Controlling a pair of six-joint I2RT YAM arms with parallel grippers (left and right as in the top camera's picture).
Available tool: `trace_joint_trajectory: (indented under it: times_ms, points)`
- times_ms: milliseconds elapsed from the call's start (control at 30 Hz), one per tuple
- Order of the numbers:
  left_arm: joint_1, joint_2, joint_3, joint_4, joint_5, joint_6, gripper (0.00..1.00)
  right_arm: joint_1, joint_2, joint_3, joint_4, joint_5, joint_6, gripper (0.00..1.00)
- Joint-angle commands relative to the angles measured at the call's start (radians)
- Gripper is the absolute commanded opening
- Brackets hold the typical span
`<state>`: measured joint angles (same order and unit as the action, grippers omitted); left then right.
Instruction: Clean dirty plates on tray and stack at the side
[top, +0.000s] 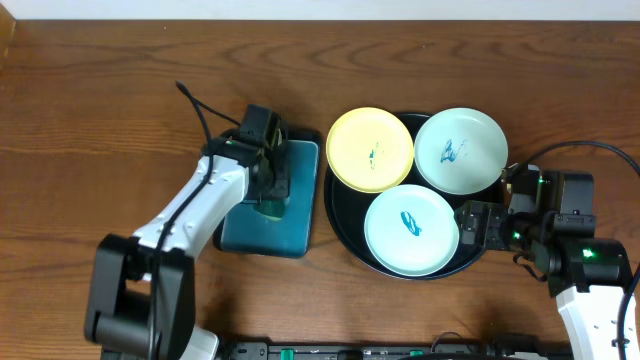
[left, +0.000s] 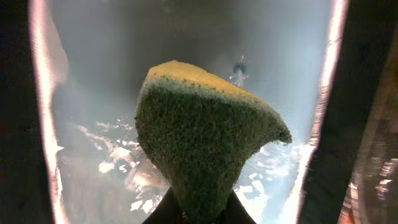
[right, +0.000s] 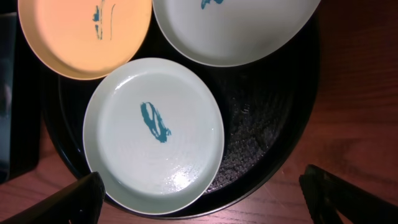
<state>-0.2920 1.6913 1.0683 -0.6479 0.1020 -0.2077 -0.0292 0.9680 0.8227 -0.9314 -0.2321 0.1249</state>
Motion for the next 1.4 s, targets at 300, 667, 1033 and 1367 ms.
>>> trace_joint_trajectory:
  times_ms: [300,667,1033,1367]
  points:
    - [-0.002,0.059,-0.016,-0.006,0.001,0.003,0.57,0.005,-0.001,0.018,-0.004,-0.007,-0.010,0.99]
    - [-0.002,0.045,0.010,-0.049,-0.005,-0.006,0.57,0.005,-0.001,0.018,-0.004,-0.008,-0.010,0.99]
    - [-0.002,0.045,0.009,-0.040,-0.005,-0.027,0.48,0.005,-0.001,0.018,-0.004,-0.008,-0.010,0.99]
    - [-0.002,0.048,0.007,-0.027,-0.005,-0.035,0.47,0.005,-0.001,0.018,-0.005,-0.008,-0.010,0.99]
